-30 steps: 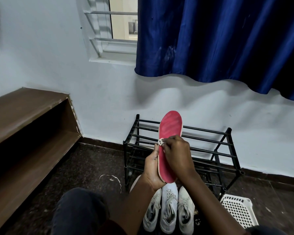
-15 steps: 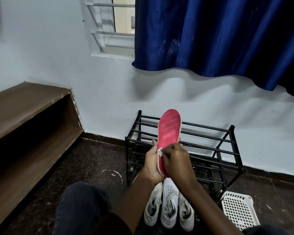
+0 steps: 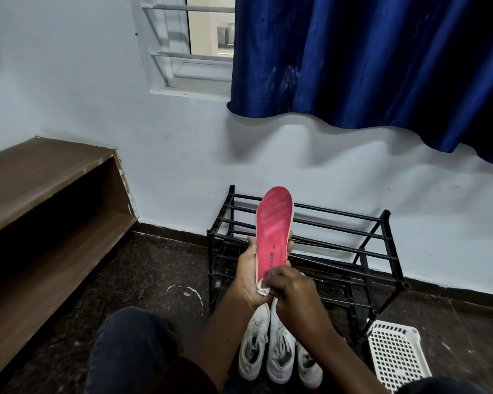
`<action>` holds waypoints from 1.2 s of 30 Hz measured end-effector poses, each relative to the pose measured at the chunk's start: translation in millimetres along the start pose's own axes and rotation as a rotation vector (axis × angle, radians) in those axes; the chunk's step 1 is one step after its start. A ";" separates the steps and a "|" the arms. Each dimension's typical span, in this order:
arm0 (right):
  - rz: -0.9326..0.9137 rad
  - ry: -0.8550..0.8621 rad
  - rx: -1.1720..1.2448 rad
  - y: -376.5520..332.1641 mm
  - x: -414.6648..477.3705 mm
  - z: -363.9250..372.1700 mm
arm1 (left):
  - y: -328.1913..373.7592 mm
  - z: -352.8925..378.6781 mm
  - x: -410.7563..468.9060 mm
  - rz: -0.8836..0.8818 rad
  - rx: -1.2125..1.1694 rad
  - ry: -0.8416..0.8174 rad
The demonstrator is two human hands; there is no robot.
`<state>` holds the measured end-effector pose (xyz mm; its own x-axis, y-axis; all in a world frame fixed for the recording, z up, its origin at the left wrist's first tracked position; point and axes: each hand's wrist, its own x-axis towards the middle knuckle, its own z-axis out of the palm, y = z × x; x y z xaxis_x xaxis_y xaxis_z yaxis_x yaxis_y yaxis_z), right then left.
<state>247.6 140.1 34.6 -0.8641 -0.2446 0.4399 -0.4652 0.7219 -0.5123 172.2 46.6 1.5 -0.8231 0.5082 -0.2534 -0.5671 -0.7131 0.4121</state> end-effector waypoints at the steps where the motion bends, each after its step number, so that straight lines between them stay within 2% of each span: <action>1: 0.007 0.012 -0.020 1.1 4.1 -1.2 | -0.9 2.8 -1.3 -0.004 -0.030 -0.009; 7: 0.127 0.167 -0.159 8.3 40.9 -4.4 | -14.4 16.8 -11.6 -0.026 0.019 -0.001; 10: 0.143 0.151 -0.144 2.4 38.1 -0.3 | -9.2 14.0 -7.0 0.004 0.030 -0.016; 15: 0.135 0.058 -0.059 -2.7 7.9 5.7 | 0.0 1.7 1.0 0.057 0.012 0.057; 18: 0.125 0.066 -0.059 -0.7 3.2 4.3 | 1.6 4.6 -2.2 0.036 -0.010 0.050; 23: 0.130 0.182 -0.164 -2.3 23.4 -4.0 | -2.7 13.2 -9.0 -0.021 0.091 0.057; 28: 0.256 0.299 -0.134 9.1 45.6 -14.5 | -7.5 17.1 -12.4 -0.013 0.137 0.026; 32: 0.311 0.257 -0.073 5.9 31.0 -11.4 | -0.8 14.9 -10.0 -0.009 0.094 0.029; 36: 0.385 0.096 0.030 2.6 3.9 -12.0 | 6.3 10.0 -7.8 0.065 0.080 0.083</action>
<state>245.3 148.8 43.9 -0.9552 0.1027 0.2776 -0.1175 0.7293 -0.6741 175.3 43.0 14.8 -0.8592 0.4182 -0.2946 -0.5116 -0.7003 0.4979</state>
